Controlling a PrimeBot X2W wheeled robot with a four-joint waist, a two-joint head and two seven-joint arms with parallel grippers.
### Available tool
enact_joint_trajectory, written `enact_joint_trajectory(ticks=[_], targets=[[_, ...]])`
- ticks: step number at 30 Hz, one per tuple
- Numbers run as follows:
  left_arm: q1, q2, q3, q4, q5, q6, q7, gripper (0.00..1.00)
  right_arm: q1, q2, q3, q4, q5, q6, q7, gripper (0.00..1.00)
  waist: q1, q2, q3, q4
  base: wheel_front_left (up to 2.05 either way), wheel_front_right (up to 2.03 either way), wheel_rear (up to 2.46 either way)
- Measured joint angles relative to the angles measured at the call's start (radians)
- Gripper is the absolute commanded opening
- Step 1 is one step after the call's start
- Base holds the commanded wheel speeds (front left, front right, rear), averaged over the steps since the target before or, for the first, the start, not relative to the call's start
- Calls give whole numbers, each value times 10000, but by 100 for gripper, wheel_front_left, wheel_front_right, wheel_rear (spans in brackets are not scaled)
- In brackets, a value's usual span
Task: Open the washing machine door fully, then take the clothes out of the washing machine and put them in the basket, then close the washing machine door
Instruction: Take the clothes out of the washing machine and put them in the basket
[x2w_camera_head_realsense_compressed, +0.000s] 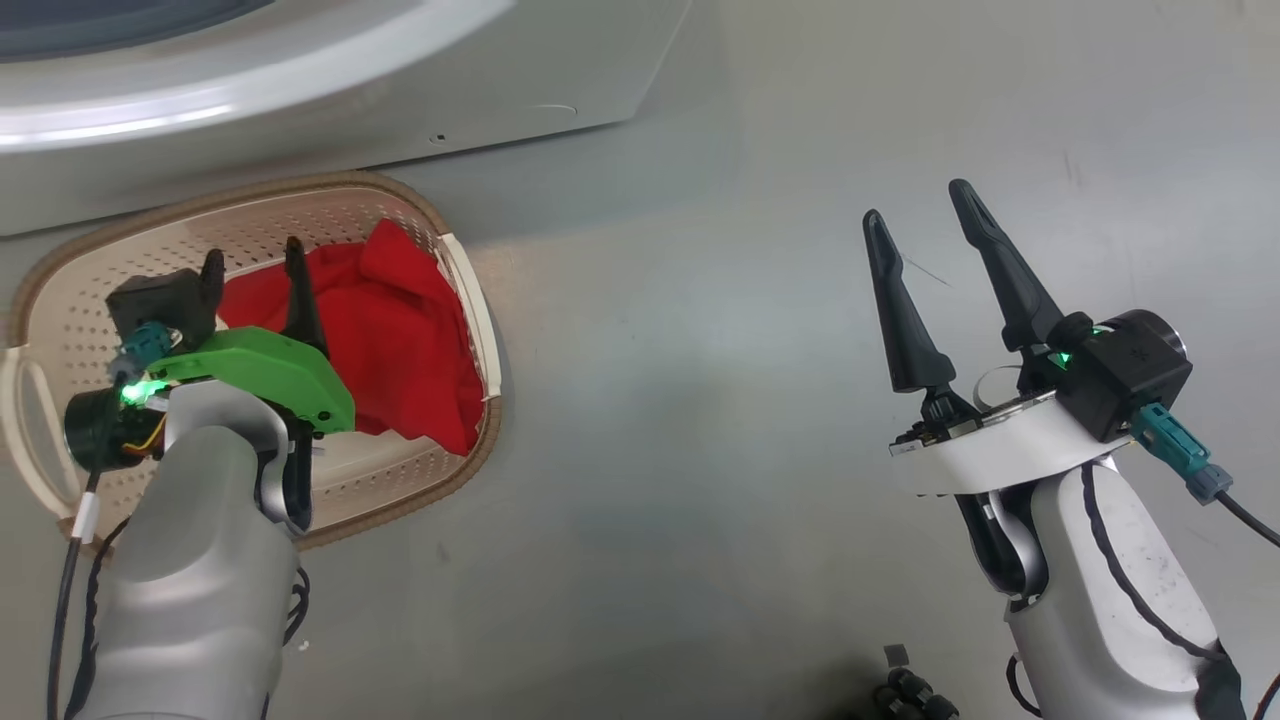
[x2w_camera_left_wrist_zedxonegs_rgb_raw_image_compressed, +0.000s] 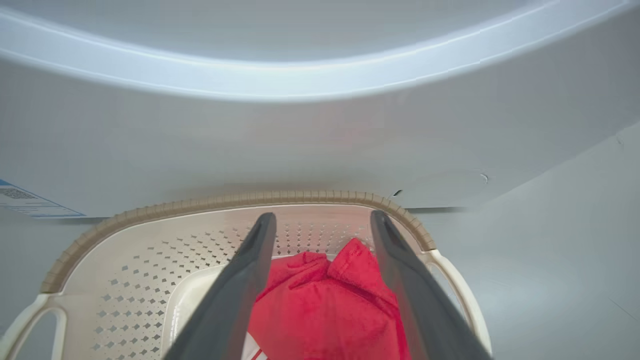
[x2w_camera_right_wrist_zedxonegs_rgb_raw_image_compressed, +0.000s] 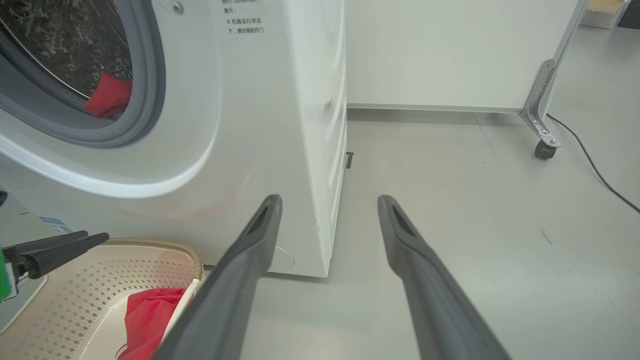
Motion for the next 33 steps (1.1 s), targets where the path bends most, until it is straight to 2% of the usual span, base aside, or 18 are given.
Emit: enact_joint_trajectory(ticks=[4,10,21,33], targets=[[64,-52,-44,-489,102,-111,2,100,43,-6,-150,94,-90,0,0,100,0,0,-313,217,0,0,0],[150,-63,397,-2429,523,-105,2,100,318,-207,-420,203,-265,0,0,100,0,0,-839,631,0,0,0],[1505,-82,485,-4961,1400,-161,2,100,865,-159,-500,393,-274,0,0,100,-1,0,-2077,1284,0,0,0],[3406,-104,255,-6506,1906,-207,2,100,1658,-148,-550,380,-453,2,0,100,-1,0,-3569,1778,0,0,0]])
